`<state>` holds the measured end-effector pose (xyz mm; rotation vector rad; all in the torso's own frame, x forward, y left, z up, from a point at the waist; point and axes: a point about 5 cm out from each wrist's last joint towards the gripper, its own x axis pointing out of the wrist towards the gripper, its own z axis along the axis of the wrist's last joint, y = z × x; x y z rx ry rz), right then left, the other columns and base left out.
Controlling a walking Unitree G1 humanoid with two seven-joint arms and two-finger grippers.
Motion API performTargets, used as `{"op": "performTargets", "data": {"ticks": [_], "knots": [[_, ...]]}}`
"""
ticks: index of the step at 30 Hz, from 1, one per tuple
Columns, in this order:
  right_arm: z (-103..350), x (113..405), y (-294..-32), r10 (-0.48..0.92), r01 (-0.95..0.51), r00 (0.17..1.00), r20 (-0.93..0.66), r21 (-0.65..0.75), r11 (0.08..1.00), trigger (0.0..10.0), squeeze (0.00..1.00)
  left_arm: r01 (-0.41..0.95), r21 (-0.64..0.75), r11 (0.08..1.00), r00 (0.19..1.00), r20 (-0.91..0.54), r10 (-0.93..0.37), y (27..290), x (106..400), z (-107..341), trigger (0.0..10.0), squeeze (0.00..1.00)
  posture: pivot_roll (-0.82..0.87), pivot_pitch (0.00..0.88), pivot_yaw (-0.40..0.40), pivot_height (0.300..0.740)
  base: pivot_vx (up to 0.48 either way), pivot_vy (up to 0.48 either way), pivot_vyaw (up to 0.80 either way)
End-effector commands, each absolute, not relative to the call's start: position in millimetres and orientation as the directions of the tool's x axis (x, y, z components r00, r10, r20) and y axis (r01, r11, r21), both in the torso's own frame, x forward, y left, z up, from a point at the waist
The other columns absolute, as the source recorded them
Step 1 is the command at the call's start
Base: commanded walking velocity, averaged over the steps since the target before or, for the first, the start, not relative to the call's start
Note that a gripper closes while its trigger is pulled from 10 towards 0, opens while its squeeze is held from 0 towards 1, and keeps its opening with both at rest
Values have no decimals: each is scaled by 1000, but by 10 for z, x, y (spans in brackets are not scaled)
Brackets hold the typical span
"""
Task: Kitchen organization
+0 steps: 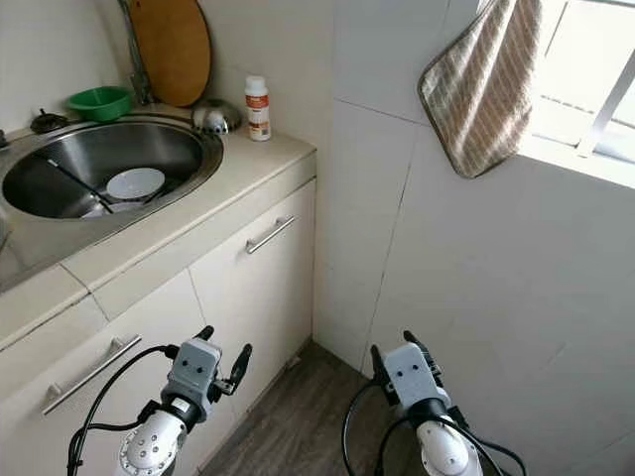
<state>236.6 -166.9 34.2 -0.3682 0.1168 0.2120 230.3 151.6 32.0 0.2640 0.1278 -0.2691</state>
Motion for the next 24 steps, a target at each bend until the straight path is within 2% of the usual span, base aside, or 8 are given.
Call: {"op": "performTargets", "data": {"ticks": [1,6,18,24], "knots": [[359,2380,-1679,181,-218,974,-138,-337,916,10000,0,290,251,923,951,-180,-250,1519,2299,297,10000,0,30,0,-3,740,0,-480,0],[355,2377,-1678,178,-217,974,-143,-334,917,10000,0,289,249,924,952,-179,-249,1521,2296,297,10000,0,31,0,-4,740,0,-480,0],[349,2383,-1687,174,-214,974,-146,-325,921,10000,0,289,243,926,952,-175,-251,1514,2295,299,10000,0,30,0,-4,740,0,-480,-795],[353,2384,-1688,179,-217,974,-142,-326,920,10000,0,283,228,932,955,-155,-253,1511,2293,316,10000,0,31,0,-6,740,0,0,0]]}}
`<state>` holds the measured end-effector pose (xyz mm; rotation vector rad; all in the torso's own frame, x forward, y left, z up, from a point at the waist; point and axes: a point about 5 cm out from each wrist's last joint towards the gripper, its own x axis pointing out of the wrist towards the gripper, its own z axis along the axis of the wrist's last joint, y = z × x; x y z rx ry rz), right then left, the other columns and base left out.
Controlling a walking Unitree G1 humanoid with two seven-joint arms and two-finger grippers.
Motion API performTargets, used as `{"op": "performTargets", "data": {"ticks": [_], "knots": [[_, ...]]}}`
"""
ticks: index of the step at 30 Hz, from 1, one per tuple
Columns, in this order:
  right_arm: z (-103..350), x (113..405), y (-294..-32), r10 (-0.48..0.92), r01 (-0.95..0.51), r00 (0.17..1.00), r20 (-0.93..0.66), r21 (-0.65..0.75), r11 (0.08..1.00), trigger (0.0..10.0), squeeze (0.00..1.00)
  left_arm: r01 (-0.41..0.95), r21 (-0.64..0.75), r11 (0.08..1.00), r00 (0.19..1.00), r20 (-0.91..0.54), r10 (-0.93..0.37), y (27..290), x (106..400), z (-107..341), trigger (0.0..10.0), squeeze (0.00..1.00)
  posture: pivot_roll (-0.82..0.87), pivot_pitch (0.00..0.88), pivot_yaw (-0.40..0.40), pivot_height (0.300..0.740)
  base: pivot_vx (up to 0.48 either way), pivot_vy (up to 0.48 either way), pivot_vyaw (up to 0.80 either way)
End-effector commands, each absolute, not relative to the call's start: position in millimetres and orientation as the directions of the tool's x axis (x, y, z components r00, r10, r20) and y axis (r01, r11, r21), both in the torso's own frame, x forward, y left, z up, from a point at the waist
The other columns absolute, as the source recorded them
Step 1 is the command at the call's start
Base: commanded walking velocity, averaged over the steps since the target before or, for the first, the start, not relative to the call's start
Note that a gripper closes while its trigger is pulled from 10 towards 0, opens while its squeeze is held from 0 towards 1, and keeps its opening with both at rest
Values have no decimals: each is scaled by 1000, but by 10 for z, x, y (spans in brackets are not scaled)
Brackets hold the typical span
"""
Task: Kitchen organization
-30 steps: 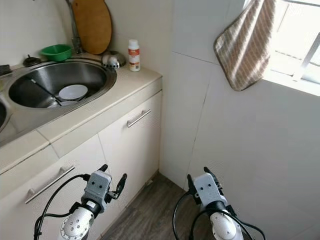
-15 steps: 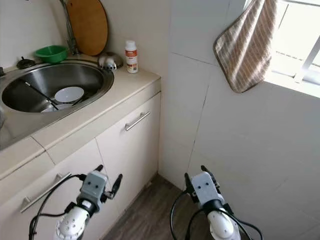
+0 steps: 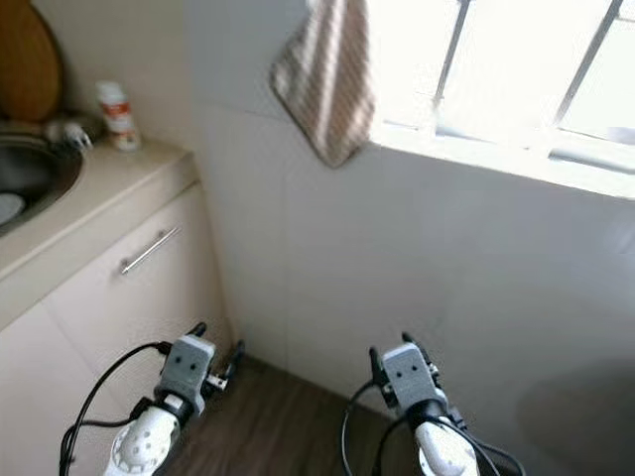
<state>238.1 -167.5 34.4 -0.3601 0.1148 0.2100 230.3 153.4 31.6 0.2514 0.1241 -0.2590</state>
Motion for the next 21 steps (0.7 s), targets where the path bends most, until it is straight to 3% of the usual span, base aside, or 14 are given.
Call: {"op": "performTargets", "data": {"ticks": [1,16,21], "knots": [[354,2383,-1687,179,-216,974,-142,-325,921,10000,0,284,228,931,955,-154,-253,1512,2291,317,10000,0,31,0,-5,740,0,0,0],[353,2388,-1686,176,-214,974,-142,-323,922,10000,0,288,227,930,953,-159,-256,1518,2295,312,10000,0,31,0,-3,740,0,0,0],[347,2396,-1689,171,-211,974,-149,-319,924,10000,0,287,225,931,954,-158,-256,1520,2301,315,10000,0,31,0,-3,740,0,0,-670]]}}
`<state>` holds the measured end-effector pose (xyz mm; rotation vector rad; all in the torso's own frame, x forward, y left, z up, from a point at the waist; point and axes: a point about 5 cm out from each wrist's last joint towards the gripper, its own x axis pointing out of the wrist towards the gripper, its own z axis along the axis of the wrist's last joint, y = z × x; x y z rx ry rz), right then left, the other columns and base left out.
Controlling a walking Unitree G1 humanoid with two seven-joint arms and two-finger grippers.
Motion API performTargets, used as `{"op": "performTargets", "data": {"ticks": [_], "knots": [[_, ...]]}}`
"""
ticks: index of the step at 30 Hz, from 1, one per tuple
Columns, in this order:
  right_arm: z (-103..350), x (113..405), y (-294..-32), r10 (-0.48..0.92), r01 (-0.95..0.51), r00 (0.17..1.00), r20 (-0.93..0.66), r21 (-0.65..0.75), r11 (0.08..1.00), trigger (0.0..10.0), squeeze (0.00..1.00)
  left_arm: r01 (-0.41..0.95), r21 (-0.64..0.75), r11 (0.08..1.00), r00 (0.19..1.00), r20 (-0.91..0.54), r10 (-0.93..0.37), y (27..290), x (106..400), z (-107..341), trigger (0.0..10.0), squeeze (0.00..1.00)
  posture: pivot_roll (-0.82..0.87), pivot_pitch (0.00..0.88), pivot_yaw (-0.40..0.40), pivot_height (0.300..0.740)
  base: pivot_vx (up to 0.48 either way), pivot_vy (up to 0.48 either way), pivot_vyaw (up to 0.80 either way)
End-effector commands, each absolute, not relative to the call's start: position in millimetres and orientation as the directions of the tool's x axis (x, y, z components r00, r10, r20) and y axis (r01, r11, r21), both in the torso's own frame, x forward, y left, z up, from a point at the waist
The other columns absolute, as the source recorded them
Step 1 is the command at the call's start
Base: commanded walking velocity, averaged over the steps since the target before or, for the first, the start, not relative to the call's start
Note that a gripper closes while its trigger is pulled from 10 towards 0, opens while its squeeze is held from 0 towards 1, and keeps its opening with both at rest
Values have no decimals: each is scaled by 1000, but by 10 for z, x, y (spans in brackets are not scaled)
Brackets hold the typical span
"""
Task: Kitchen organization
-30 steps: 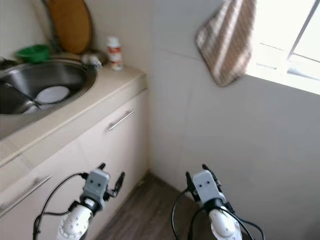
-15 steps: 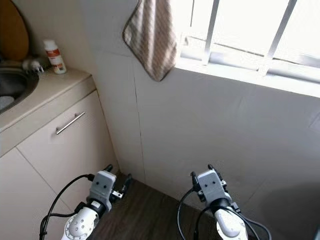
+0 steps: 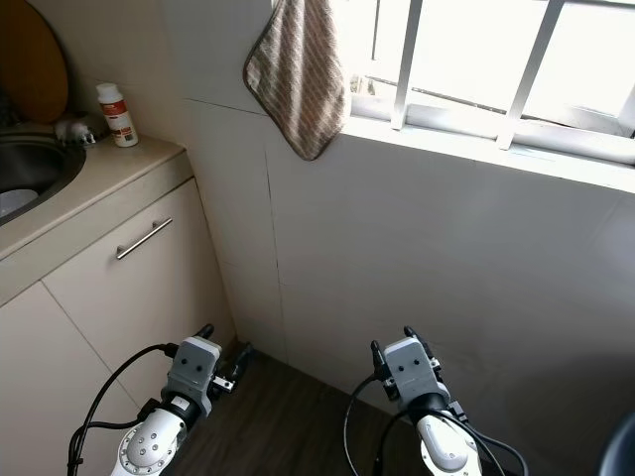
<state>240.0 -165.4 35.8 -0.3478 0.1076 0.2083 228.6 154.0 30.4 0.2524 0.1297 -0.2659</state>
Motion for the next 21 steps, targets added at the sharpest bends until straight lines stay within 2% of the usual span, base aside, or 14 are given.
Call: {"op": "performTargets", "data": {"ticks": [1,21], "knots": [[346,2398,-1689,170,-211,974,-151,-318,924,10000,0,287,225,931,954,-157,-256,1521,2302,316,10000,0,30,0,-2,740,0,0,-800],[338,2392,-1687,168,-210,974,-154,-315,926,10000,0,287,220,932,954,-158,-256,1532,2291,308,10000,0,30,0,0,740,0,0,-800]]}}
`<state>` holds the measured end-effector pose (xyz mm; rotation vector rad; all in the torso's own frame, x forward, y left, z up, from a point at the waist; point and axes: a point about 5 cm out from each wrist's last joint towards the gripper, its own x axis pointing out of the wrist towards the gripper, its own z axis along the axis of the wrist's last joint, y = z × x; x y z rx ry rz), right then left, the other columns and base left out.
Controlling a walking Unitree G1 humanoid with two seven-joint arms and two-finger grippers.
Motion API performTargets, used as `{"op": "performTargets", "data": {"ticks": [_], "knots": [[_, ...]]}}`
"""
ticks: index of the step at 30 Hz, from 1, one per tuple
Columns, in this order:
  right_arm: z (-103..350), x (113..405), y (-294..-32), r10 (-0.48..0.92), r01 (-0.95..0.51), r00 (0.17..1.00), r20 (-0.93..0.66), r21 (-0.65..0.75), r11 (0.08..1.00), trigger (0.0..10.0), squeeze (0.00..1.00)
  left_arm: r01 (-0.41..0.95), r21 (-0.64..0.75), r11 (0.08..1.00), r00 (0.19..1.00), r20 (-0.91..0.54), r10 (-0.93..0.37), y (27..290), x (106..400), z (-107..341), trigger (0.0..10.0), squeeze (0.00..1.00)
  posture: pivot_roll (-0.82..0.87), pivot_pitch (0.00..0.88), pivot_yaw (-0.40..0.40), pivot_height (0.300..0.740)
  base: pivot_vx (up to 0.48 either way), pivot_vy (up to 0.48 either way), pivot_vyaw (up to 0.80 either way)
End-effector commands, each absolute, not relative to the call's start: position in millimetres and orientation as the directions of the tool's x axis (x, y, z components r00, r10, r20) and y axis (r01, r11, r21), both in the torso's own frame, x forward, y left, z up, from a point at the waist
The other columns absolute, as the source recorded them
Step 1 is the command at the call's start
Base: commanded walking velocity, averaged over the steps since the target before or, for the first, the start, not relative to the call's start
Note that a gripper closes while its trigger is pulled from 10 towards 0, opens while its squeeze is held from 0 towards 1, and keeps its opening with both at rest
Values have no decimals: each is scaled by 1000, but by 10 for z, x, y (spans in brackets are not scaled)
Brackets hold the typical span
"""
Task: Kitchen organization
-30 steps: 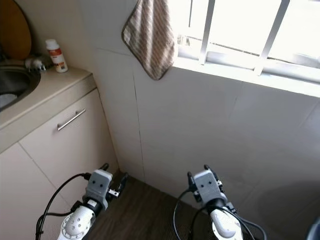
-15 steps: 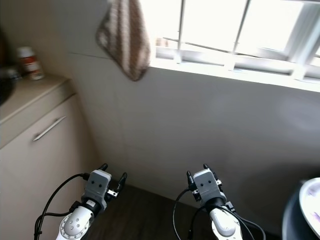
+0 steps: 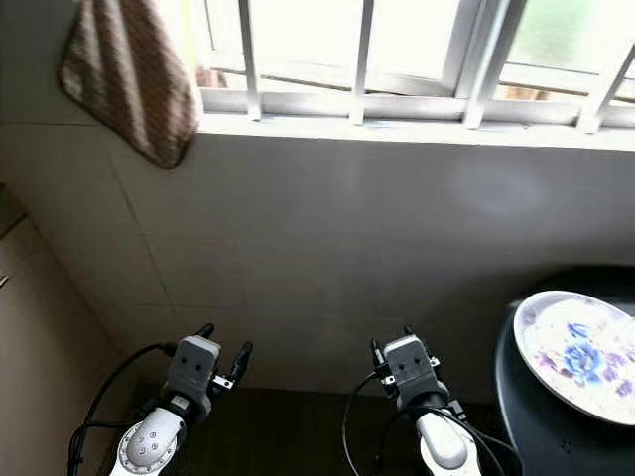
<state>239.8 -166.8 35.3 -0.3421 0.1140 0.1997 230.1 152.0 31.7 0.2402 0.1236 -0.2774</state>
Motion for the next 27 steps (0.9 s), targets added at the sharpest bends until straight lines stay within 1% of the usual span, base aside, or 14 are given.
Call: {"op": "performTargets", "data": {"ticks": [1,3,27], "knots": [[340,2392,-1687,168,-209,974,-153,-315,926,10000,0,287,220,932,954,-158,-256,1531,2291,308,10000,0,31,0,0,740,0,0,-781],[342,2392,-1687,169,-209,974,-151,-315,926,10000,0,287,220,932,953,-158,-256,1530,2290,309,10000,0,31,0,0,740,0,0,-644],[364,2419,-1681,177,-213,975,-137,-320,923,10000,0,293,222,930,952,-156,-263,1518,2313,317,10000,0,30,0,3,740,0,0,0]]}}
